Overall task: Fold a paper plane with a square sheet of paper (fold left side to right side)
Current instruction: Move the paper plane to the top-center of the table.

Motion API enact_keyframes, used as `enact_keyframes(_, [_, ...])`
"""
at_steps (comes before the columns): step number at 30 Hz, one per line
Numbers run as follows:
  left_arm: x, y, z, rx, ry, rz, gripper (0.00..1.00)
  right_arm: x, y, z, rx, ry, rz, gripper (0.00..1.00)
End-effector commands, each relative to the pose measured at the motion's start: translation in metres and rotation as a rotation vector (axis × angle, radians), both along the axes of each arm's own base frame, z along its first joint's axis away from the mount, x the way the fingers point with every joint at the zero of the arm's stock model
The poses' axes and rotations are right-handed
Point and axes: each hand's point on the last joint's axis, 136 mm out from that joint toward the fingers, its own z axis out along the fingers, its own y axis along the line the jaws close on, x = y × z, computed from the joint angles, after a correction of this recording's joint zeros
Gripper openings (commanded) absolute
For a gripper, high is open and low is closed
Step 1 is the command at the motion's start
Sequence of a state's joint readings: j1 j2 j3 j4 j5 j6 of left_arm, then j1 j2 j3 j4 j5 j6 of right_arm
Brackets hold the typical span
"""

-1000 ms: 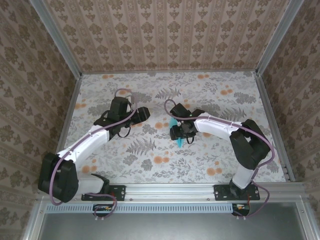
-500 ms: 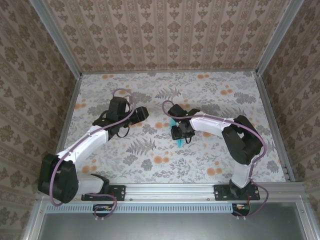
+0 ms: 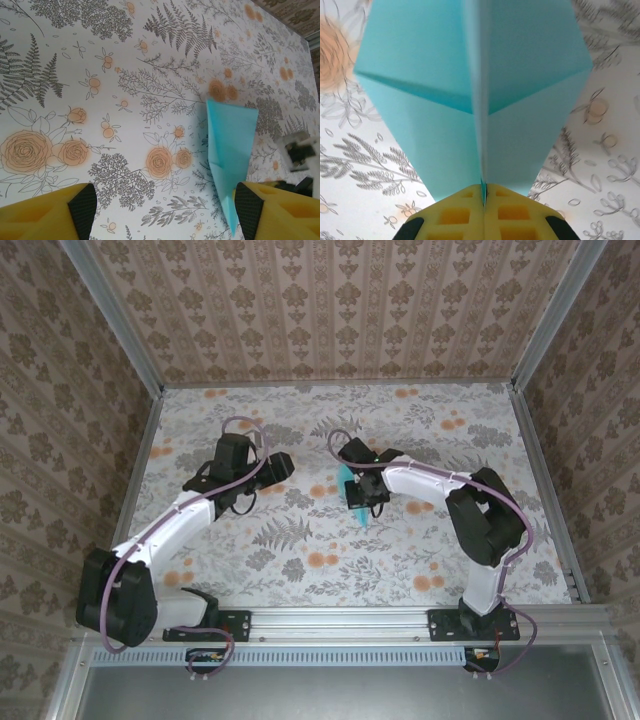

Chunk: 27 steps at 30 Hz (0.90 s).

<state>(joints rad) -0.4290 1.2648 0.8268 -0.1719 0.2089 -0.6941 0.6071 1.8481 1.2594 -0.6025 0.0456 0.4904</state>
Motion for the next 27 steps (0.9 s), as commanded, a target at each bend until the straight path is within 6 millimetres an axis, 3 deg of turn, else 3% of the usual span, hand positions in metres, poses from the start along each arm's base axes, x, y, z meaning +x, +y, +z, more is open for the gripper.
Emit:
enact_keyframes(1, [-0.003,0.007,0.011,0.021,-0.037,-0.018,0.79,0.018,-0.011,0.012,0.004,0.004,-0.027,0.01])
enact_keyframes(9, [-0.01,0.015,0.016,0.067,-0.058,-0.029,0.92,0.076,-0.045,0.015,-0.032,0.038,-0.116,0.01])
enact_keyframes(14, [-0.012,0.017,0.013,0.068,-0.047,-0.027,0.93,0.1,-0.046,0.011,-0.034,0.043,-0.123,0.02])
enact_keyframes(27, [-0.011,0.017,0.012,0.069,-0.033,-0.031,0.93,0.099,-0.041,-0.017,-0.044,0.107,-0.089,0.08])
